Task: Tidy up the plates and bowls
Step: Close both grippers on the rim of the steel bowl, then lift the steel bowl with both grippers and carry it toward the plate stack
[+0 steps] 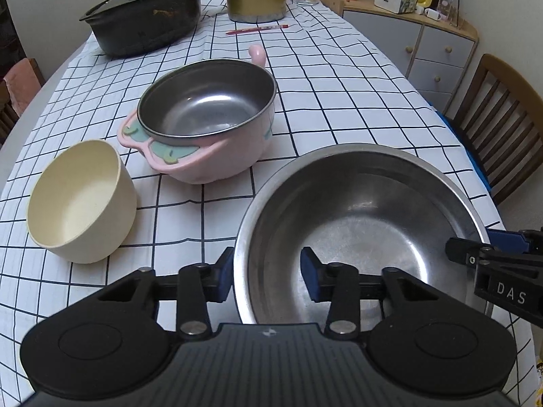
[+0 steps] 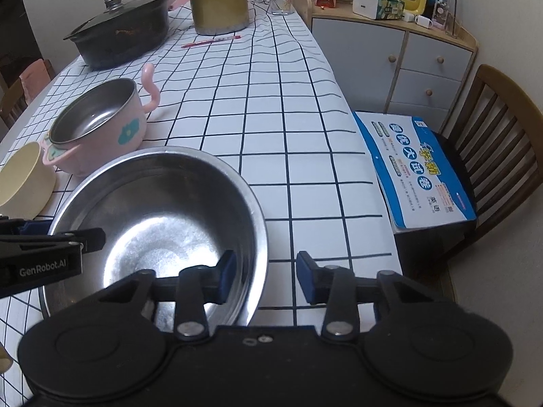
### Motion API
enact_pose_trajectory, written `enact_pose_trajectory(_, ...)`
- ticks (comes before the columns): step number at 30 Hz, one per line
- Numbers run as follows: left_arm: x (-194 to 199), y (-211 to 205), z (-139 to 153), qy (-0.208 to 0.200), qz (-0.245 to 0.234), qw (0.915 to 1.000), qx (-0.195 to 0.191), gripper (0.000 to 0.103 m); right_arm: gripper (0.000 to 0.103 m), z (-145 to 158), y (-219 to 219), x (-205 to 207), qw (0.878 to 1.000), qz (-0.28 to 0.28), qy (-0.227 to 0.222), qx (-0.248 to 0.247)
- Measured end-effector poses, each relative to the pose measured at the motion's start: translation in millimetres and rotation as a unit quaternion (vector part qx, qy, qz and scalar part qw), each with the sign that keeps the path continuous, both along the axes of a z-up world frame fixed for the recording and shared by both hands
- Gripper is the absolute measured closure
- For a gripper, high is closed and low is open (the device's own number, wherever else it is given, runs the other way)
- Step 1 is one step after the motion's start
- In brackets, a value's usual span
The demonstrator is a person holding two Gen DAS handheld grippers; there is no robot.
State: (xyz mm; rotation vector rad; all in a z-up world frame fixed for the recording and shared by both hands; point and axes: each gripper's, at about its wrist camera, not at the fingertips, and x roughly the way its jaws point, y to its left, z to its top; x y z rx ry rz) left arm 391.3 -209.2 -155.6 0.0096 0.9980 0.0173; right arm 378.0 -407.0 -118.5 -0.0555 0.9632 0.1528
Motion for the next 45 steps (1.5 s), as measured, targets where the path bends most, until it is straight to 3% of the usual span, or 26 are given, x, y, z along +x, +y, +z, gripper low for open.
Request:
enact_pose_trajectory(4, 1.4, 5.0, -0.7, 0.005, 0.013, 0.9999, -0.001, 0.082, 0.078, -0.3, 1.9, -0.9, 1.000, 0.002, 0.002, 0.000)
enact_pose_trajectory(6, 1.7, 6.1, -0.3, 0.008, 0.014, 0.9999, -0.005, 0.082, 0.085, 0.1, 3.5, -1.4, 1.000, 0.003, 0.004, 0.002)
enact_pose_trajectory(17, -16.3, 3.8, 14.1, 0.006, 0.014, 0.9998, -0.009, 0.083, 0.085, 9.4, 4.5, -13.2, 1.000, 0.005, 0.008, -0.008)
enact_pose_trajectory(28, -69.8, 2.7, 39.7, 0.004, -0.002, 0.9999, -0.016, 0.083, 0.085, 32.2, 1.4, -60.7, 1.000, -0.005, 0.015, -0.002)
enact_pose_trajectory(45, -177.4, 26.9, 18.0, 0.035, -0.028, 0.9987, -0.025, 0.083, 0.085, 21.6, 20.4, -168.2, 0.998, -0.034, 0.043, -0.013)
